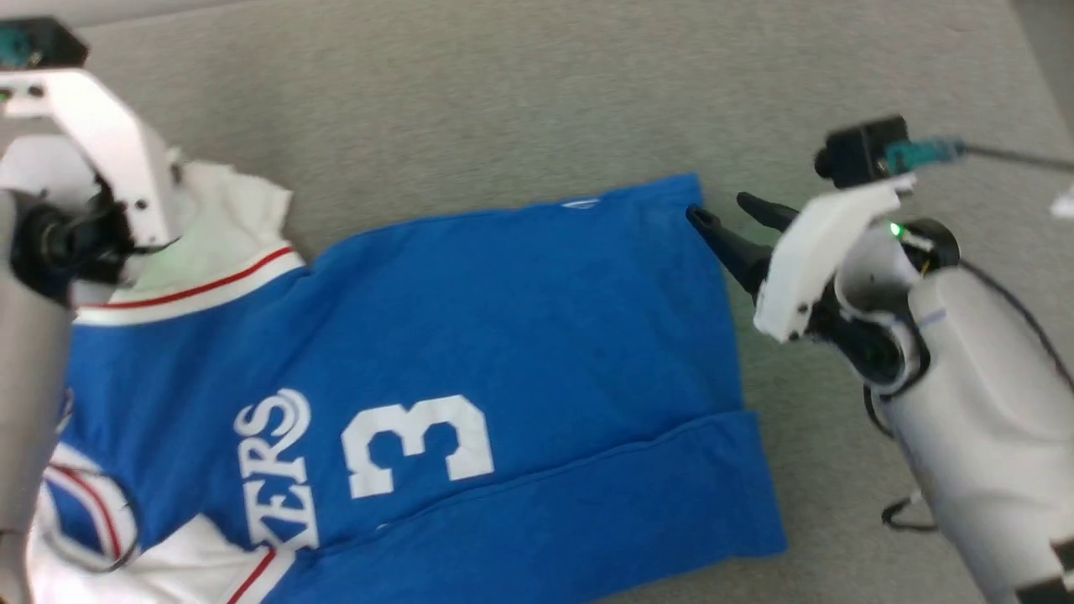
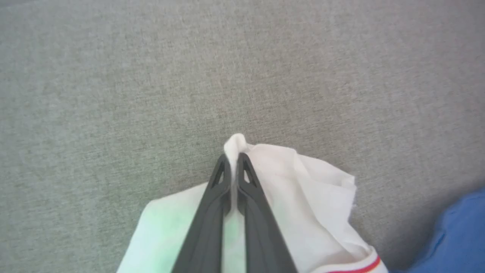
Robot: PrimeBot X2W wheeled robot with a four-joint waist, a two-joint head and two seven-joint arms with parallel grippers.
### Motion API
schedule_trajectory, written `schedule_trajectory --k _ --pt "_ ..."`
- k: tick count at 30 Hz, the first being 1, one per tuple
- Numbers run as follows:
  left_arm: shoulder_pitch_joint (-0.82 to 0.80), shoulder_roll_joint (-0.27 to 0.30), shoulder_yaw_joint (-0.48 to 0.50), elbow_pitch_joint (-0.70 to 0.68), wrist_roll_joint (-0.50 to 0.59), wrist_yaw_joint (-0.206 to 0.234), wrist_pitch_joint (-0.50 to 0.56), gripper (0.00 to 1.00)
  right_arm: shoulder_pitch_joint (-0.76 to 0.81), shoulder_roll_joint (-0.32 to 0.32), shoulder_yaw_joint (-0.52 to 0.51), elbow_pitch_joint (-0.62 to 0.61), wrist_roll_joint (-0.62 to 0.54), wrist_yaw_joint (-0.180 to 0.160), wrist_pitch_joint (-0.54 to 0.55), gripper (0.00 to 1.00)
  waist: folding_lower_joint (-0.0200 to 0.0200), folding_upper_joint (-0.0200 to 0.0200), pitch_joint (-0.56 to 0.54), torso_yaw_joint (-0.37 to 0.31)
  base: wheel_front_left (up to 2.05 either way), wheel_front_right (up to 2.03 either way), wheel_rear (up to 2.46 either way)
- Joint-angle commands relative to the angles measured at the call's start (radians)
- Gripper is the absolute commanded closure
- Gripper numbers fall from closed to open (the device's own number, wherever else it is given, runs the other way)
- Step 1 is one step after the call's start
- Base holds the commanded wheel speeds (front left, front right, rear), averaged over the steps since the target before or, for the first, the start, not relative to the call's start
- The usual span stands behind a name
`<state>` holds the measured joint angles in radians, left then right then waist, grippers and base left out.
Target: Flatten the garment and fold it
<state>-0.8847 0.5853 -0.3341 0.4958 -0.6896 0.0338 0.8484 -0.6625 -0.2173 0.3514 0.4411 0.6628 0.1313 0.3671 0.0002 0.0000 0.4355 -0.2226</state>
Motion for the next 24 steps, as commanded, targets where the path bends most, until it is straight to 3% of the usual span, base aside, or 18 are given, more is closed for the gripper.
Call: schedule_trajectory --k 1,9,10,11,12,15,18,21,24 --pt "-0.027 -0.019 0.003 -0.013 -0.009 -0.018 -0.025 1.00 -0.058 -0.007 0.028 0.045 0.019 -0.001 0.043 0.00 -0.0002 0.0000 0.012 0.066 0.00 0.00 0.00" --pt "-0.066 -0.039 -0.013 -0.036 -0.014 -0.064 -0.056 1.00 -0.190 -0.005 0.120 0.270 0.060 -0.001 0.235 0.00 -0.0002 0.0000 0.042 0.121 0.00 0.00 0.00" --pt "-0.067 -0.039 -0.016 -0.036 -0.014 -0.068 -0.057 1.00 -0.192 -0.001 0.132 0.297 0.074 -0.001 0.283 0.62 -0.0002 0.0000 0.042 0.124 0.00 0.00 0.00" --pt "-0.066 -0.040 -0.017 -0.035 -0.015 -0.070 -0.061 1.00 -0.193 -0.001 0.148 0.320 0.082 -0.001 0.330 0.94 -0.0002 0.0000 0.040 0.127 0.00 0.00 0.00" --pt "-0.066 -0.041 -0.018 -0.035 -0.015 -0.072 -0.063 1.00 -0.193 -0.001 0.161 0.336 0.090 -0.001 0.372 1.00 -0.0002 0.0000 0.039 0.129 0.00 0.00 0.00" --pt "-0.062 -0.040 -0.023 -0.035 -0.012 -0.077 -0.072 1.00 -0.192 -0.009 0.191 0.353 0.110 -0.001 0.444 1.00 -0.0002 0.0000 0.033 0.132 0.00 0.00 0.00" --pt "-0.055 -0.040 -0.023 -0.031 -0.018 -0.084 -0.083 1.00 -0.193 -0.024 0.214 0.331 0.120 -0.001 0.441 1.00 -0.0002 0.0000 0.019 0.129 0.00 0.00 0.00" --pt "-0.041 -0.032 -0.013 -0.034 -0.024 -0.088 -0.109 1.00 -0.197 -0.045 0.235 0.250 0.125 -0.001 0.321 1.00 -0.0002 0.0000 -0.006 0.123 0.00 0.00 0.00" --pt "-0.004 -0.024 0.006 -0.040 -0.035 -0.090 -0.154 1.00 -0.192 -0.086 0.234 0.198 0.101 -0.001 0.133 1.00 -0.0002 0.0000 -0.053 0.121 0.00 0.00 0.00"
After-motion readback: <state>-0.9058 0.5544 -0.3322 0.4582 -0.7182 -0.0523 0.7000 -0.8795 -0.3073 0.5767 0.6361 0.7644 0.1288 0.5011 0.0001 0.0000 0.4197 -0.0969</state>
